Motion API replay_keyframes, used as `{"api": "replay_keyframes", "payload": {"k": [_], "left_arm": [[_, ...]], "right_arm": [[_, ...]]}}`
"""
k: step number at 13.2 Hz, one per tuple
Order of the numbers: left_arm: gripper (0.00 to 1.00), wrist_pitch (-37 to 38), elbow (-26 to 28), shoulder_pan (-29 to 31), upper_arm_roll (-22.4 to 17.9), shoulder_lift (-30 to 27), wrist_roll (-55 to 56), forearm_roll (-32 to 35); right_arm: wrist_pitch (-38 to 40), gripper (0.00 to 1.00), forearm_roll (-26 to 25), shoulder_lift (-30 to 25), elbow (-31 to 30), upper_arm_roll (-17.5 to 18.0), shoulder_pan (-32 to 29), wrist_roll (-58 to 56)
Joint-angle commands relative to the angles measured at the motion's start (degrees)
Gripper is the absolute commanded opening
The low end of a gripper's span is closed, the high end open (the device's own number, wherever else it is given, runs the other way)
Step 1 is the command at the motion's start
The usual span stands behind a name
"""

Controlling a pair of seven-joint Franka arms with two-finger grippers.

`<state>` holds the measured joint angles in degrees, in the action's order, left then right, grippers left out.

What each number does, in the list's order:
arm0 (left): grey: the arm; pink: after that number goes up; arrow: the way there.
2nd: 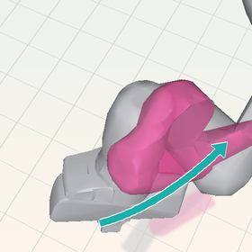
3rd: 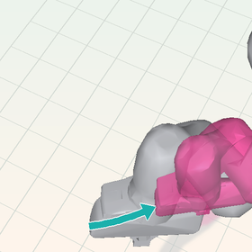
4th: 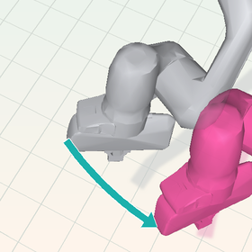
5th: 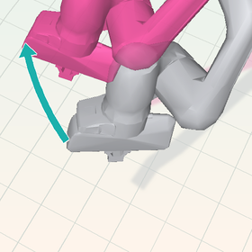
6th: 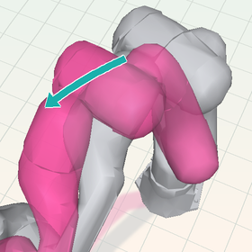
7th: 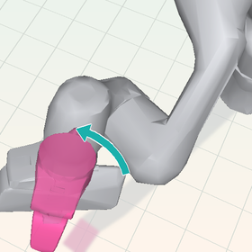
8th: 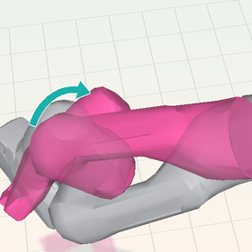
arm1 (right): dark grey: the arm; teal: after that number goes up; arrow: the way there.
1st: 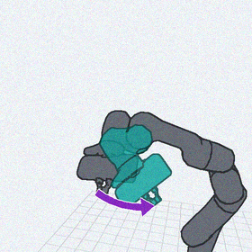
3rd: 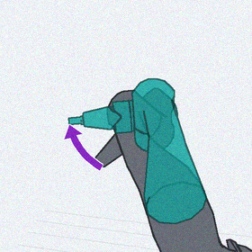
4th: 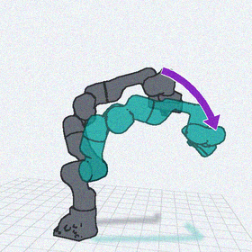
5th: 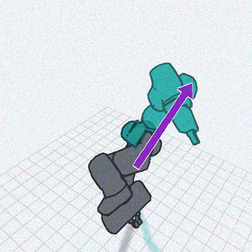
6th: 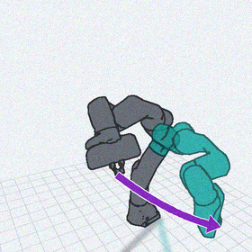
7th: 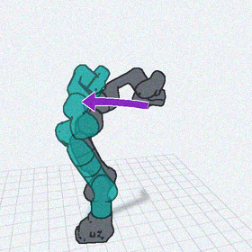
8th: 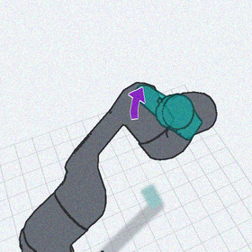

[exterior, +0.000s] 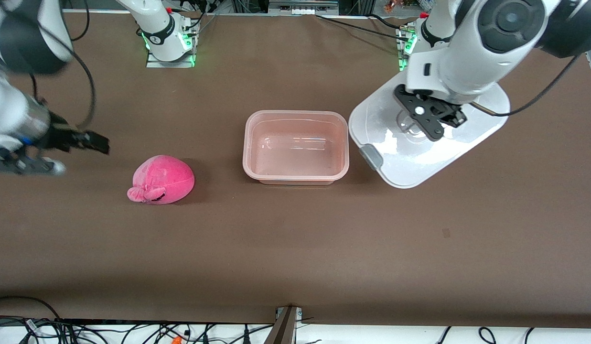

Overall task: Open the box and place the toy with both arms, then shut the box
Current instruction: 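Lift the white lid off and set it beside the box, then reach the right gripper to the pink plush and grasp it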

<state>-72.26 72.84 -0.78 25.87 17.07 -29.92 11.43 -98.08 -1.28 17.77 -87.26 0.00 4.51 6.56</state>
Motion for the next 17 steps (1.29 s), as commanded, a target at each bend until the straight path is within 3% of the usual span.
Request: {"api": "replay_keyframes", "payload": {"k": [1, 5, 11, 17], "left_arm": [[0.0, 1.0, -1.9, 4.1, 0.4, 2.8, -13.3, 4.8], [0.0, -5.3, -2.2, 13.9, 0.6, 5.9, -24.8, 4.3], [0.0, -7.5, -2.1, 19.5, 0.5, 7.4, -36.4, 2.0], [0.0, -7.4, -2.0, 23.2, 0.5, 8.5, -36.9, -1.5]], "right_arm": [[-5.8, 1.0, 0.7, 4.8, -0.4, 0.1, 1.5, -0.8], [-8.3, 1.0, 2.5, 6.8, -4.4, 0.2, 1.6, -1.1], [-10.9, 1.0, 3.2, 6.5, -10.0, 0.2, 1.5, -3.1], [-16.4, 0.98, 3.9, 8.2, -13.4, 0.3, 1.6, -4.8]]}}
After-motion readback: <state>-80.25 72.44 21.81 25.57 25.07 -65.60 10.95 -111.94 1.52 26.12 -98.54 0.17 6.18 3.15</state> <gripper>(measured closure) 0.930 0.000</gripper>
